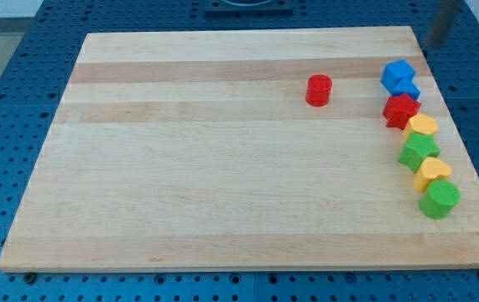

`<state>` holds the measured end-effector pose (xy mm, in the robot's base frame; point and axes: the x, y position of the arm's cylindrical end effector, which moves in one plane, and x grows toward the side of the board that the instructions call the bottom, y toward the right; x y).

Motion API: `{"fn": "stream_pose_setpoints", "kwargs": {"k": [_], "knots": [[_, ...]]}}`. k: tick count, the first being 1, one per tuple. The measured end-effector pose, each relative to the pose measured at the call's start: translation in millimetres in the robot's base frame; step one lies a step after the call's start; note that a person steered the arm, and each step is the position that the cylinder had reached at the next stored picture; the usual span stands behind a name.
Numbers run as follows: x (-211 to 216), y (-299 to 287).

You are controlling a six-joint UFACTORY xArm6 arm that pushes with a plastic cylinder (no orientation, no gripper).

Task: Push red star towards red circle

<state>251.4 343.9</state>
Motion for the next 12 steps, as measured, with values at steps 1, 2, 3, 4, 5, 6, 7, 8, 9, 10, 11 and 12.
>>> {"fn": "stream_pose_setpoints", "kwargs": {"k": [1,2,3,4,5,6,7,8,9,10,11,12], "knots": [[4,1],[25,2],[29,2],[29,2],[56,1],[103,2],[146,-6],[163,-42],[163,-89],[163,-139],[163,-193],[169,-207]]}}
